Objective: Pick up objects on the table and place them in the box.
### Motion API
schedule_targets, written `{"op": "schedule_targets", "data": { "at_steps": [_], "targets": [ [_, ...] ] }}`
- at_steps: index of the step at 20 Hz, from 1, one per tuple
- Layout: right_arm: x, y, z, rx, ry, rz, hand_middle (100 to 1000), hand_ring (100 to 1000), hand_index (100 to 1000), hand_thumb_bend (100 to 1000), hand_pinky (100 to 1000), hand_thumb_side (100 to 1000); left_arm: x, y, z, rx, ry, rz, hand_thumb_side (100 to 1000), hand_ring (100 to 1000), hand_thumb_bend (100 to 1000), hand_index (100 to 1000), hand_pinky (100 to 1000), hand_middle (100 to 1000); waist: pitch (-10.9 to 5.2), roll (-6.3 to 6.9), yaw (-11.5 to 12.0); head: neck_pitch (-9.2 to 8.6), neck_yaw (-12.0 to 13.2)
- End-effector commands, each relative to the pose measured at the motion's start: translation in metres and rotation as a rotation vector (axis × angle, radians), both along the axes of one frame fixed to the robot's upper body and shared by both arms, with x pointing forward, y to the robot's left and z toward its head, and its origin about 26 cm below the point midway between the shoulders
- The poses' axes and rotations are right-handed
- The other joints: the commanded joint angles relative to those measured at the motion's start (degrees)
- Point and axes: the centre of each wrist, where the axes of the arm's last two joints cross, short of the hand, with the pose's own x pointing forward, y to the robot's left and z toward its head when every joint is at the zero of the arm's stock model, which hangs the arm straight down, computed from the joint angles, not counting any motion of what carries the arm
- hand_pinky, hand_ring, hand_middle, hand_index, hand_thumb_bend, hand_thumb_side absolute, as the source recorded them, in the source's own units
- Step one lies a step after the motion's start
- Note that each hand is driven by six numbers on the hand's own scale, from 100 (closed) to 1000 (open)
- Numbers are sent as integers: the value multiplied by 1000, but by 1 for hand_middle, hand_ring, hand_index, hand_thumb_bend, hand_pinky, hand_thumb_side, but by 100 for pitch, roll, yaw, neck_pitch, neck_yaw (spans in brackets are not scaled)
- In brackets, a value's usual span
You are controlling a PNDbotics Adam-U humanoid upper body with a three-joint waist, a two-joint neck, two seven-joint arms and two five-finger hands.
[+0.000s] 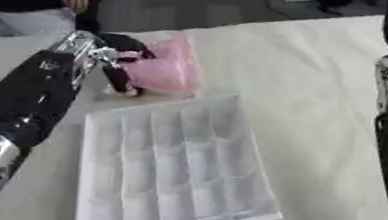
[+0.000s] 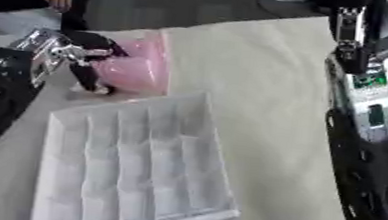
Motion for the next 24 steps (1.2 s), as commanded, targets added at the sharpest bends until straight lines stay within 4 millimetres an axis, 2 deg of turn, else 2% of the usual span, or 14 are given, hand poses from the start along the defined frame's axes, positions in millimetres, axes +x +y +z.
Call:
{"op": "schedule_targets", "data": {
  "at_steps": [1,2,7,10,13,17,20,24],
  "targets": [
    [-3,0,9,-5,-40,7,783,636,663,100,427,644,0,2,0,-1,-70,-18,100,326,150,328,100,314,-46,-24,-8,-17,-16],
    [-3,0,9,-6,-39,7,783,635,663,100,427,644,0,2,4,-13,-105,-24,100,294,153,301,100,280,-48,-25,-6,-17,-14],
    [-3,-1,8,-6,-36,5,783,637,664,100,428,643,3,-1,29,-46,-224,-44,100,284,174,292,100,268,-74,-39,25,-17,9],
    [-2,-1,8,-4,-35,3,783,638,665,100,431,643,5,-7,56,-64,-284,-68,100,275,165,285,100,259,-106,-60,59,-17,21],
    [-1,-2,6,0,-30,-1,783,639,666,100,432,643,5,-13,93,-94,-362,-88,100,275,168,286,100,259,-154,-78,101,-17,28],
    [-1,-3,3,5,-20,-8,784,642,668,100,435,643,1,-12,131,-125,-450,-91,100,275,210,295,100,260,-244,-88,164,-17,41],
    [0,-4,2,7,-13,-15,784,645,670,100,438,645,-4,-10,143,-187,-446,-106,100,256,100,286,100,244,-309,-95,200,-17,29],
    [1,-7,0,9,-5,-27,785,645,670,100,440,643,-15,-10,154,-351,-354,-220,151,234,100,267,100,216,-378,-111,240,-17,-18]
  ]
}}
